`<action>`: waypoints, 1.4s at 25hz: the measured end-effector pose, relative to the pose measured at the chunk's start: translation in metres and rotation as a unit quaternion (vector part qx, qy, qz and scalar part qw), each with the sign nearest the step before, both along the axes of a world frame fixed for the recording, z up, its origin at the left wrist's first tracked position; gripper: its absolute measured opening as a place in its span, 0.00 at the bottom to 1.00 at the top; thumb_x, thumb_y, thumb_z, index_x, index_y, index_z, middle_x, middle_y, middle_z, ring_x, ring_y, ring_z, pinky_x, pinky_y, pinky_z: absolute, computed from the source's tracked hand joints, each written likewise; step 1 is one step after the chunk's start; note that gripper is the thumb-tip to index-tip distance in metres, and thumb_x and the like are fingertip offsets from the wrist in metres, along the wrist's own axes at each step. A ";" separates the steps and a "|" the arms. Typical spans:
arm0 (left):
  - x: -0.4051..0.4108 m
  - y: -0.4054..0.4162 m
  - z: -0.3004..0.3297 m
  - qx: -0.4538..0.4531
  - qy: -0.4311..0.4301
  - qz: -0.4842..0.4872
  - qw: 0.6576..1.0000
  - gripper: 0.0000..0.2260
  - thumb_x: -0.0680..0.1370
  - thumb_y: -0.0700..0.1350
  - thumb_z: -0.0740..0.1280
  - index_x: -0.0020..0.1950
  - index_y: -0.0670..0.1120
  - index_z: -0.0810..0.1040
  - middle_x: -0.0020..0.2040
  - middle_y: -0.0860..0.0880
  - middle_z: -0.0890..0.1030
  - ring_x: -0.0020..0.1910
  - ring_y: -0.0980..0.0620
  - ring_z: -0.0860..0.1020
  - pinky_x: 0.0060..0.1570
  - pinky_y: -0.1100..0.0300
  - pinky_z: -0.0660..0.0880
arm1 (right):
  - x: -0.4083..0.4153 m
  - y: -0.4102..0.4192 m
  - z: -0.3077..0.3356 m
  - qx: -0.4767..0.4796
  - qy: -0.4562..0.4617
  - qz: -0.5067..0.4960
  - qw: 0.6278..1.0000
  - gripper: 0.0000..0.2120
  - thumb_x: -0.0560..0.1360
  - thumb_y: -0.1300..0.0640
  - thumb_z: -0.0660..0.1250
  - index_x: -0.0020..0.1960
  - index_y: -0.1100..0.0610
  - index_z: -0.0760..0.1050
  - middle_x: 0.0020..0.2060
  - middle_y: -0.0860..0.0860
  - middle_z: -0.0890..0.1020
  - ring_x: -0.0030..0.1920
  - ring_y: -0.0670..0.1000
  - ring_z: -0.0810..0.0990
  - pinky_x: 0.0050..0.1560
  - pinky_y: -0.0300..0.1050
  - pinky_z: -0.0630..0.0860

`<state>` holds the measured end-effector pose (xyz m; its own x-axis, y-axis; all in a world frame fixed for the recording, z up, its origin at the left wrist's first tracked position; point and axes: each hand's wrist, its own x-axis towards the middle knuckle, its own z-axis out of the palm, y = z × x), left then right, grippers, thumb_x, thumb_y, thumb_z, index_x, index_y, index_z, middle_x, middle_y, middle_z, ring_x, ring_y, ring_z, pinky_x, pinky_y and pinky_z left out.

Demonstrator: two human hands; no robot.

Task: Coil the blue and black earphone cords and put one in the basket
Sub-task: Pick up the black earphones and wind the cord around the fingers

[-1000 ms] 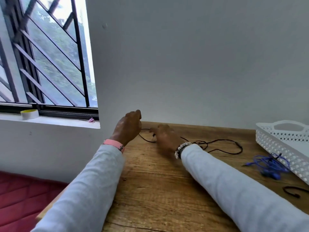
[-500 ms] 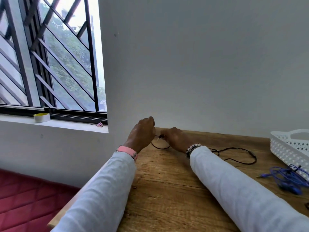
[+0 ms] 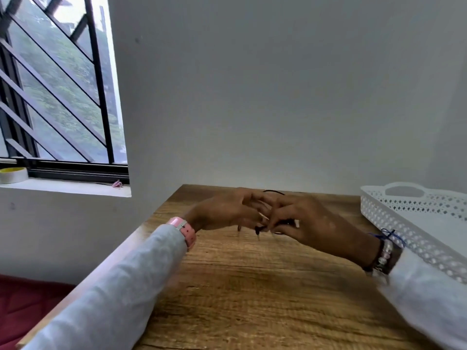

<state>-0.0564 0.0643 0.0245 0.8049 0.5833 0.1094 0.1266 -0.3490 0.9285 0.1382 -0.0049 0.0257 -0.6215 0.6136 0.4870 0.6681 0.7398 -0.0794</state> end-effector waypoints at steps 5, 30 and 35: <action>0.017 -0.015 -0.004 -0.073 0.030 -0.120 0.990 0.18 0.76 0.27 0.60 0.65 0.38 0.70 0.53 0.38 0.80 0.47 0.50 0.82 0.52 0.56 0.79 | 0.019 -0.011 -0.002 0.001 0.055 -0.018 0.998 0.10 0.67 0.54 0.75 0.41 0.52 0.74 0.34 0.43 0.78 0.35 0.42 0.76 0.34 0.32 0.72; 0.013 -0.021 0.013 -0.216 -0.414 -0.122 0.876 0.30 0.70 0.22 0.55 0.72 0.33 0.57 0.69 0.38 0.71 0.68 0.43 0.71 0.65 0.54 0.70 | 0.019 0.005 -0.025 -0.251 0.308 -0.020 0.917 0.11 0.73 0.49 0.65 0.47 0.57 0.78 0.41 0.51 0.85 0.45 0.46 0.84 0.50 0.38 0.79; 0.017 -0.010 0.007 -0.176 -0.439 0.055 0.880 0.33 0.68 0.19 0.52 0.73 0.36 0.56 0.69 0.38 0.71 0.67 0.45 0.72 0.64 0.55 0.71 | 0.016 -0.002 -0.024 -0.264 0.192 -0.038 0.945 0.11 0.79 0.55 0.59 0.60 0.52 0.74 0.35 0.48 0.79 0.28 0.45 0.80 0.30 0.38 0.77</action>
<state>-0.0396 0.0541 0.0317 0.4382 0.7739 0.4573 -0.6774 -0.0502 0.7339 0.1537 -0.0069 0.0022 -0.4063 0.8694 0.2813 0.5648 0.4810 -0.6706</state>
